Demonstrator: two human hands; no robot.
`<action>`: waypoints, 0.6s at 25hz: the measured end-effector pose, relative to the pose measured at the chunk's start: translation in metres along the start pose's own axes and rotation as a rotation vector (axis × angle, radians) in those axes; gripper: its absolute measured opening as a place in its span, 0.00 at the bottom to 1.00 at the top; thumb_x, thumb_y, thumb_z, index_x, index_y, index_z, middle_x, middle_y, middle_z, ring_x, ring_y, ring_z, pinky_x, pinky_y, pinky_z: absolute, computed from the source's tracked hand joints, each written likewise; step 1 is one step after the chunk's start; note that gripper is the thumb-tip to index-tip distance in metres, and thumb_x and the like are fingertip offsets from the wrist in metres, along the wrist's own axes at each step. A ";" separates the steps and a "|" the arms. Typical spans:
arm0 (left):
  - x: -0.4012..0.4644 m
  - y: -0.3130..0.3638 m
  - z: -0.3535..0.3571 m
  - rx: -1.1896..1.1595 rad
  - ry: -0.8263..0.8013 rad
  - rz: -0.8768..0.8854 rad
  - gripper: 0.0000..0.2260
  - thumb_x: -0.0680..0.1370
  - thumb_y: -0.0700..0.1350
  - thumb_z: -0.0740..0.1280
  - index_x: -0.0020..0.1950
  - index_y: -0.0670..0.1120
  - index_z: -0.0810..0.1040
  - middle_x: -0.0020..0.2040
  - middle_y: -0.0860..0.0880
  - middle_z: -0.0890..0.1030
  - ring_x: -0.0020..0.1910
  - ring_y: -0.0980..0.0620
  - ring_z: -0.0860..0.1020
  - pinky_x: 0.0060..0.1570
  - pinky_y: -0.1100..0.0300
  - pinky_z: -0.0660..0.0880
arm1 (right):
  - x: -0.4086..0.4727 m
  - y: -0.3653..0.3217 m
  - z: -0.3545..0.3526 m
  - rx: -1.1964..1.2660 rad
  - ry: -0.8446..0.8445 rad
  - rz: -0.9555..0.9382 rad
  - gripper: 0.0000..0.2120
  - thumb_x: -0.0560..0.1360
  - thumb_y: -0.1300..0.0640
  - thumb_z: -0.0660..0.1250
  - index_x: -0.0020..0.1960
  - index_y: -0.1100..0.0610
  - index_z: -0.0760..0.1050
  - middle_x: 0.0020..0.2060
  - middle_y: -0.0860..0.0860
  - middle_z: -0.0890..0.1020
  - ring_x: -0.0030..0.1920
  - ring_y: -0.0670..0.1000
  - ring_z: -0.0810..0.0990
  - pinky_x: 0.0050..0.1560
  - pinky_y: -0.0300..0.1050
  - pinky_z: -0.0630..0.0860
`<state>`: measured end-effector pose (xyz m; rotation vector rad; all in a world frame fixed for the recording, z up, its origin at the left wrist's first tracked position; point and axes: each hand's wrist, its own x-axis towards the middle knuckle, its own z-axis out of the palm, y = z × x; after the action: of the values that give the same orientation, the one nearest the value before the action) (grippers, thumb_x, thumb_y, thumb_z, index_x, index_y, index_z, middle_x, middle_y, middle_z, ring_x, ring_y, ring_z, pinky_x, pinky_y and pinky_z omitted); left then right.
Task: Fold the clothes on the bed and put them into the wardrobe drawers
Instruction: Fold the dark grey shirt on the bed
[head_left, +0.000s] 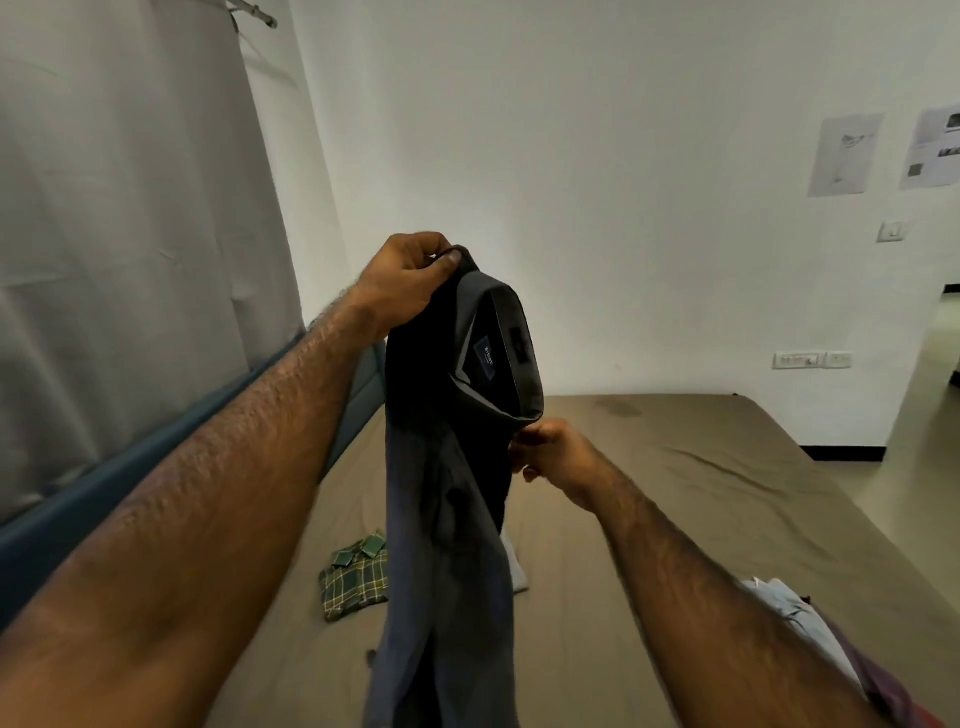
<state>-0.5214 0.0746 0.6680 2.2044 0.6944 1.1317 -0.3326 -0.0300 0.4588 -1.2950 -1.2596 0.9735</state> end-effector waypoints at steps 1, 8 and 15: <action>0.004 -0.004 -0.008 0.061 0.059 -0.020 0.13 0.85 0.48 0.66 0.46 0.40 0.79 0.36 0.46 0.76 0.31 0.52 0.71 0.31 0.61 0.68 | 0.002 0.000 -0.004 -0.033 0.095 -0.039 0.07 0.78 0.65 0.73 0.44 0.55 0.83 0.34 0.49 0.83 0.35 0.49 0.79 0.36 0.44 0.74; -0.025 -0.090 -0.062 0.292 0.126 -0.258 0.10 0.81 0.42 0.71 0.41 0.49 0.79 0.35 0.51 0.78 0.30 0.55 0.72 0.32 0.63 0.69 | 0.005 -0.041 -0.072 0.002 0.484 -0.245 0.11 0.83 0.63 0.66 0.46 0.50 0.77 0.36 0.53 0.79 0.35 0.52 0.73 0.35 0.46 0.72; -0.052 -0.102 -0.042 -0.108 0.068 -0.303 0.07 0.81 0.39 0.73 0.42 0.45 0.83 0.36 0.49 0.83 0.36 0.54 0.81 0.41 0.60 0.79 | -0.008 -0.079 -0.106 -0.484 0.446 -0.274 0.08 0.74 0.61 0.78 0.48 0.50 0.85 0.49 0.48 0.85 0.51 0.49 0.84 0.56 0.45 0.79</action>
<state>-0.6023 0.1228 0.5911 1.9005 0.9372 1.0640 -0.2408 -0.0586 0.5505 -1.5465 -1.3089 0.1640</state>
